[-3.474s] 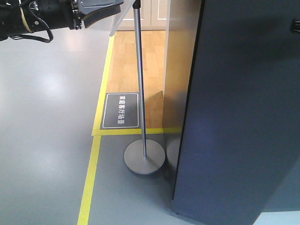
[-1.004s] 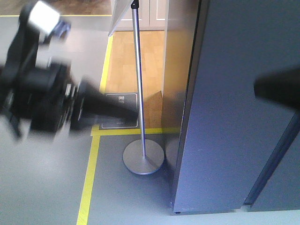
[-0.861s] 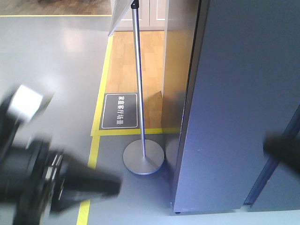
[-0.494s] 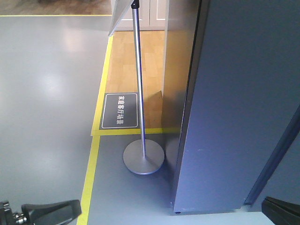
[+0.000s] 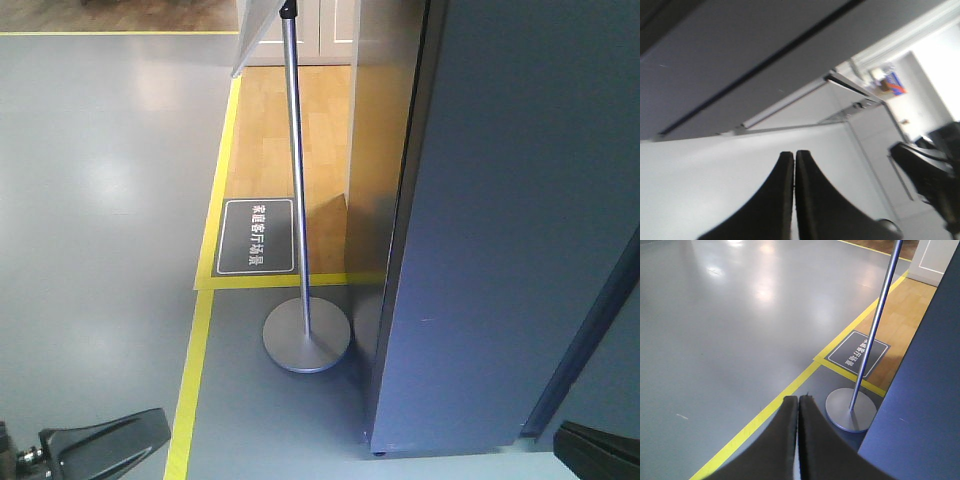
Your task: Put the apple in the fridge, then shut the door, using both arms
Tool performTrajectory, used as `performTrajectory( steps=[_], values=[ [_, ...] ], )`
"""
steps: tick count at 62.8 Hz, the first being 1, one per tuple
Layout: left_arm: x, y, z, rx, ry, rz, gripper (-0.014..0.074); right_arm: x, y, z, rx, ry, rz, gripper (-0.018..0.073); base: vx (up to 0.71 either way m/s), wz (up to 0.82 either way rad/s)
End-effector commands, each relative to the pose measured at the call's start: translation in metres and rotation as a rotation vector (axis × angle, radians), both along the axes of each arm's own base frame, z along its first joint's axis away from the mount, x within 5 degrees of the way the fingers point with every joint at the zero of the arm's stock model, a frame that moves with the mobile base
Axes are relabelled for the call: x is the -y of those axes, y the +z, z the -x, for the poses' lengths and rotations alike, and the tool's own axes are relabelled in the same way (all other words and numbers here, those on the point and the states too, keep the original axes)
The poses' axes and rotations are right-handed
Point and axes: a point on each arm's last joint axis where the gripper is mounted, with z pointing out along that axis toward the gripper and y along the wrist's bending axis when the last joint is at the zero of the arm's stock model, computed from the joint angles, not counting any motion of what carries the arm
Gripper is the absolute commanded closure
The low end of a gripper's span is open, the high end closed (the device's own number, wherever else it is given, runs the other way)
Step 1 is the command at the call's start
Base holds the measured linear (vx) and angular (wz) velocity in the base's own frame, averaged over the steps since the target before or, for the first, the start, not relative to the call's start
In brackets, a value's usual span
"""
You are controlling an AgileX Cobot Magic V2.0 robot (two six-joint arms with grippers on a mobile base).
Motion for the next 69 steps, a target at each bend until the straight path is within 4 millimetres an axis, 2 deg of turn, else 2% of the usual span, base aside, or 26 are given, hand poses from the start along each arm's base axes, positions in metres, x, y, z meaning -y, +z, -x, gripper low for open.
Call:
performTrajectory(
  steps=[1, 10, 23, 29, 34, 45, 53, 58, 69],
  values=[
    [0.007, 0.016, 0.004, 0.011, -0.081, 0.130, 0.0604, 0.000, 0.012, -0.002, 0.045, -0.015, -0.049, 0.0563, 0.00, 0.00],
    [0.009, 0.021, 0.009, 0.017, -0.137, 0.195, 0.0604, 0.000, 0.012, -0.002, 0.045, -0.015, -0.049, 0.0563, 0.00, 0.00],
    [0.000, 0.037, -0.004, -0.060, 0.027, 0.473, 0.0604, 0.000, 0.012, -0.002, 0.045, -0.015, -0.049, 0.0563, 0.00, 0.00],
    [-0.001, 0.038, -0.005, -0.027, 0.048, 0.477, 0.0604, 0.000, 0.012, -0.002, 0.045, -0.015, -0.049, 0.0563, 0.00, 0.00],
    [-0.003, 0.036, -0.007, 0.116, 0.076, 0.339, 0.0604, 0.000, 0.012, -0.002, 0.045, -0.015, -0.049, 0.0563, 0.00, 0.00],
    [-0.018, 0.021, -0.019, 0.508, 0.260, -0.156, 0.0604, 0.000, 0.012, -0.002, 0.045, -0.015, -0.049, 0.0563, 0.00, 0.00],
    [-0.035, -0.001, -0.024, 0.517, 0.398, -0.433, 0.0604, 0.000, 0.012, -0.002, 0.045, -0.015, -0.049, 0.0563, 0.00, 0.00],
    [-0.042, -0.014, -0.019, 0.528, 0.400, -0.585, 0.0604, 0.000, 0.012, -0.002, 0.045, -0.015, -0.049, 0.0563, 0.00, 0.00],
    [-0.053, -0.029, 0.005, 0.620, 0.428, -0.633, 0.0604, 0.000, 0.012, -0.002, 0.045, -0.015, -0.049, 0.0563, 0.00, 0.00]
  ],
)
